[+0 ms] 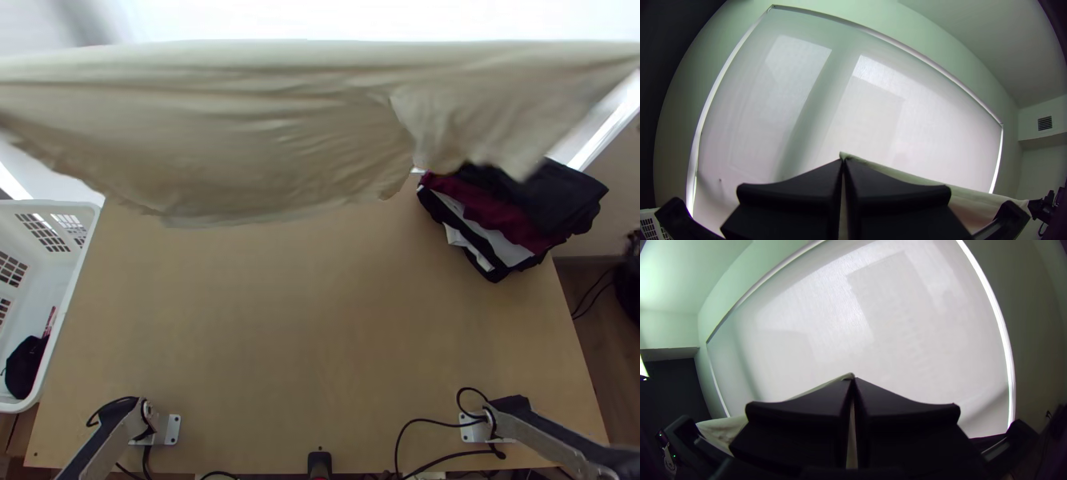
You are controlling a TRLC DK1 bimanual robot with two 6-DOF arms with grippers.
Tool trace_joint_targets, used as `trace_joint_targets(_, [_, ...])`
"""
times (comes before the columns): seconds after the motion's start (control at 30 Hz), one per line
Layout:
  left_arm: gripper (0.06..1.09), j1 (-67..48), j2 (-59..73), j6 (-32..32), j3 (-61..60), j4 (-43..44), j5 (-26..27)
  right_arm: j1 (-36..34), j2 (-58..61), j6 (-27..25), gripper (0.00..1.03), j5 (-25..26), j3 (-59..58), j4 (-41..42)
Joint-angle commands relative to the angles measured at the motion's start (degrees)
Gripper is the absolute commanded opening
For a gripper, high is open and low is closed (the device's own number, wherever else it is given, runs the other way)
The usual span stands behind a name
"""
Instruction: Fold the t-shirt
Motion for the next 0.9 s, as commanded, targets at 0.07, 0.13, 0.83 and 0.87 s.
trace_joint_targets(0.07, [0.09, 1.8, -8.3, -3.1, -5.4, 1.4, -2.9, 0.2, -14.5, -1.4, 0.03, 0.6, -10.3, 1.3])
trace_joint_targets(0.13, [0.09, 2.0, -11.7, -3.1, -7.7, 1.1, -3.0, 0.3, -20.3, -1.4, 0.03, 0.5, -14.2, 1.3])
trace_joint_targets(0.83, [0.09, -5.4, -23.2, -2.9, -27.2, -22.9, 0.4, 8.1, -31.8, 6.7, 0.03, 0.5, -33.8, -17.0])
trace_joint_targets(0.87, [0.09, -5.9, -24.2, -2.2, -31.1, -23.6, 0.9, 8.8, -32.5, 7.4, 0.03, 0.6, -37.5, -16.6])
